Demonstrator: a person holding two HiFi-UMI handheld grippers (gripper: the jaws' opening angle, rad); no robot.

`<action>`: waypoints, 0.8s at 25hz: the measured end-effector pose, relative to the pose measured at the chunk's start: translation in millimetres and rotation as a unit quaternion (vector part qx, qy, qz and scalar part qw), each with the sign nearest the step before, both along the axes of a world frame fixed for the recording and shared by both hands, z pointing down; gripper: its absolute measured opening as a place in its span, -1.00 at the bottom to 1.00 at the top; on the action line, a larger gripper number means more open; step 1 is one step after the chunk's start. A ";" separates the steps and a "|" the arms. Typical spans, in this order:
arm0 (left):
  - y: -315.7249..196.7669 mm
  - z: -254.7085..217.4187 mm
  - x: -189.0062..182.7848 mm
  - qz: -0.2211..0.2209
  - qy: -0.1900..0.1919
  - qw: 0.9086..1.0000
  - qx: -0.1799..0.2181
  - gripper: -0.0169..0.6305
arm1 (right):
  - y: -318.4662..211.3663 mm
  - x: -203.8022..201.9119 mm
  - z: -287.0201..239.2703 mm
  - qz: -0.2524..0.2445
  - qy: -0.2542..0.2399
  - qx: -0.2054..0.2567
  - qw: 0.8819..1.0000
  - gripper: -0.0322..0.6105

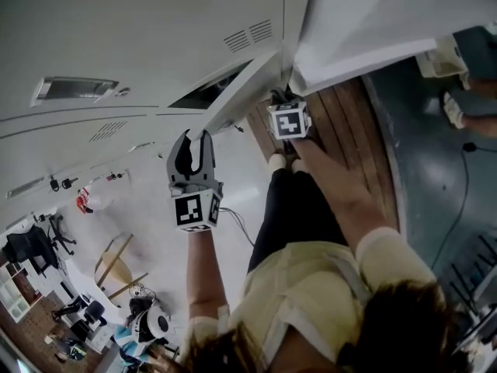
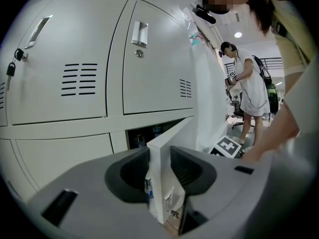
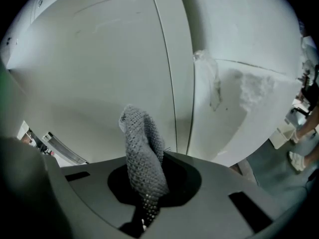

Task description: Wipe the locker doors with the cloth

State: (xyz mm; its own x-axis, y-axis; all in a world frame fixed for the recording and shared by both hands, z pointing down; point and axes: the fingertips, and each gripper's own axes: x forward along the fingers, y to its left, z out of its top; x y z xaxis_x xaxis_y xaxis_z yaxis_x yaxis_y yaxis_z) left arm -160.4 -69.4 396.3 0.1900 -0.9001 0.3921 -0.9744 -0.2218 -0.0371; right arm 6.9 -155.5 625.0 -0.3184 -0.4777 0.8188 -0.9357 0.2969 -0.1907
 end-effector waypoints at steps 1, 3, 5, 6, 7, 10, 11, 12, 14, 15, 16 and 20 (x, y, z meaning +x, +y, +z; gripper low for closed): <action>-1.1 -1.7 0.3 -0.001 0.002 1.000 0.007 -0.57 | 1.7 0.5 -4.4 0.000 -0.001 0.001 1.000 -0.86; -2.3 -1.8 -0.2 0.003 0.000 1.000 0.020 -0.57 | 3.2 2.4 -13.7 0.000 -0.001 0.005 1.000 -0.86; -2.0 3.3 -2.4 0.013 -0.012 1.000 0.024 -0.57 | 2.6 4.7 -21.8 -0.001 0.002 0.012 1.000 -0.86; -2.4 5.2 -2.8 0.015 -0.014 0.999 0.024 -0.57 | 2.3 5.7 -25.3 -0.002 0.004 0.015 1.000 -0.86; -3.0 6.3 -2.8 0.015 -0.014 0.999 0.024 -0.57 | 2.7 5.8 -28.7 -0.006 0.005 0.018 1.000 -0.86; -4.0 7.0 -3.0 0.014 -0.011 1.000 0.024 -0.57 | 6.2 5.2 -39.5 -0.023 0.013 0.027 0.999 -0.86; -4.2 7.0 -3.0 0.014 -0.010 1.000 0.024 -0.57 | 6.8 5.7 -43.9 -0.027 0.016 0.031 0.999 -0.86; -4.4 7.1 -2.7 0.013 -0.009 1.000 0.024 -0.57 | 7.3 5.8 -48.8 -0.031 0.017 0.034 0.999 -0.86; -4.7 7.4 -2.0 0.012 -0.007 1.000 0.025 -0.57 | 9.4 3.9 -59.7 -0.036 0.012 0.039 0.999 -0.86; -4.4 7.6 -2.1 0.012 -0.008 1.000 0.026 -0.57 | 11.2 2.0 -65.1 -0.038 0.009 0.040 0.998 -0.86; -3.8 8.3 -2.3 0.011 -0.009 1.000 0.024 -0.57 | 13.1 0.4 -70.3 -0.039 0.006 0.041 0.998 -0.86; 1.5 16.5 -0.5 0.006 0.001 1.000 0.000 -0.57 | 16.0 4.6 -90.6 -0.043 0.013 0.051 0.998 -0.86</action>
State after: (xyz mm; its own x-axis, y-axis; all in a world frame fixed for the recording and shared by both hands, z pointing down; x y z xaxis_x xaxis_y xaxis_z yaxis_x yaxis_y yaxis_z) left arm -160.9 -67.9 412.8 0.2012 -0.8980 0.3913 -0.9718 -0.2330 -0.0350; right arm 11.4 -139.5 534.4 -0.3406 -0.5307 0.7761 -0.9102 0.3931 -0.1306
